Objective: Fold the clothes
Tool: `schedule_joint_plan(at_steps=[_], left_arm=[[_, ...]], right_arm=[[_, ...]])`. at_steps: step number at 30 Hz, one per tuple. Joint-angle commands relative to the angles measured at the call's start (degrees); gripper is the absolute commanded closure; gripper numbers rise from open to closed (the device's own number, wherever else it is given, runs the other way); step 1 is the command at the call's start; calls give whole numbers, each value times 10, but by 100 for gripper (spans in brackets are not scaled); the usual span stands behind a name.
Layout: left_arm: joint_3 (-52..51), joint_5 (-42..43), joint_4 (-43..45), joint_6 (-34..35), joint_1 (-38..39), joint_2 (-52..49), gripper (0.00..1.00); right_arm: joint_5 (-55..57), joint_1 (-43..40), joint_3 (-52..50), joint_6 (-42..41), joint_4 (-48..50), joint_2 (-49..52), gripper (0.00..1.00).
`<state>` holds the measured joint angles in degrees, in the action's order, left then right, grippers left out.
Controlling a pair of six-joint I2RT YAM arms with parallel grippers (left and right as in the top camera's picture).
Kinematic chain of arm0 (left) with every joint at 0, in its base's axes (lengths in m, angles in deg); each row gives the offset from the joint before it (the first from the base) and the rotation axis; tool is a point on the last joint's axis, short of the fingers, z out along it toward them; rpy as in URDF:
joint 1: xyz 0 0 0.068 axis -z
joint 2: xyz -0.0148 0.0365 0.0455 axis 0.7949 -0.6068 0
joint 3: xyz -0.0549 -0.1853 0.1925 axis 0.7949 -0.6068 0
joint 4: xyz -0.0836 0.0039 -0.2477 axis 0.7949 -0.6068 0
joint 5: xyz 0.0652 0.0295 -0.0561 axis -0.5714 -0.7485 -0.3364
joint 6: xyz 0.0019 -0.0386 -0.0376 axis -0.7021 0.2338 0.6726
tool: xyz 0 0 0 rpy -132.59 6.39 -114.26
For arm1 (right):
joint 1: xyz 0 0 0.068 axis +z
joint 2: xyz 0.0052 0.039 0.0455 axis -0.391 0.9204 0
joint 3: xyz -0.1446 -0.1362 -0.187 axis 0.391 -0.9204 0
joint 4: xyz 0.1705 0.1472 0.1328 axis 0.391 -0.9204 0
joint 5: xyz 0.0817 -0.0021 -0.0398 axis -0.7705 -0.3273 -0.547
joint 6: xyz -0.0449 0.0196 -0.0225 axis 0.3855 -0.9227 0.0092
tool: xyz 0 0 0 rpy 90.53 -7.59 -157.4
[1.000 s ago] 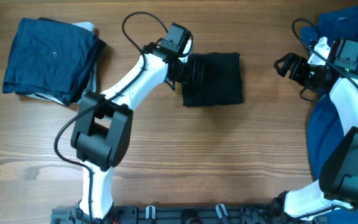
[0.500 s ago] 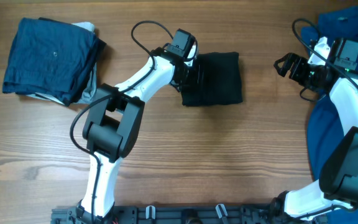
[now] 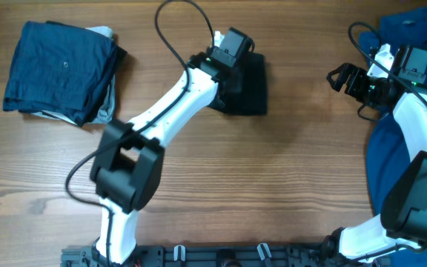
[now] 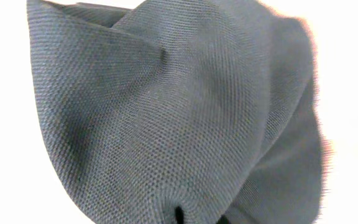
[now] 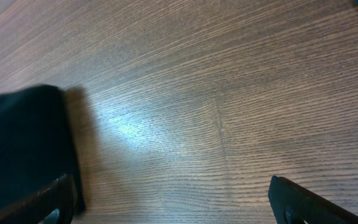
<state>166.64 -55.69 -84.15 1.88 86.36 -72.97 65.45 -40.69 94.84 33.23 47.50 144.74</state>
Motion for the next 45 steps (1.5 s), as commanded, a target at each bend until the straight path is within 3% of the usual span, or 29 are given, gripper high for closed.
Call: schedule_joint_plan(at_steps=[1,11,16,20,23,26,31,34,35,36,38,43,44,45], left_arm=[[17,-27,0,-1,-34,52,96],[18,-26,111,-1,-230,153,96],[18,38,145,25,-380,174,96],[17,115,122,101,-489,145,96],[16,183,80,105,-527,110,96],[16,183,45,108,-534,91,96],[8,131,-47,208,-550,84,96],[8,131,-79,207,-572,84,96],[8,131,-92,207,-584,84,88],[8,131,-103,206,-595,84,34],[8,136,-116,183,-611,85,1],[20,204,-120,144,-622,149,0],[24,205,-118,144,-622,170,7],[24,205,-115,140,-622,193,33]], right_arm=[[4,2,2,-5,1,-3,0],[4,2,2,-6,1,-3,0],[4,2,2,-6,1,-3,0],[4,2,2,-5,1,-3,0],[4,2,2,-6,1,-3,0],[4,2,2,-5,1,-3,0],[4,2,2,-5,1,-3,0],[4,2,2,-5,1,-3,0],[4,2,2,-6,2,-3,0],[4,2,2,-6,1,-3,0],[4,2,2,-6,2,-3,0],[4,2,2,-5,1,-3,0],[4,2,2,-5,2,-3,0],[4,2,2,-6,2,-3,0]])
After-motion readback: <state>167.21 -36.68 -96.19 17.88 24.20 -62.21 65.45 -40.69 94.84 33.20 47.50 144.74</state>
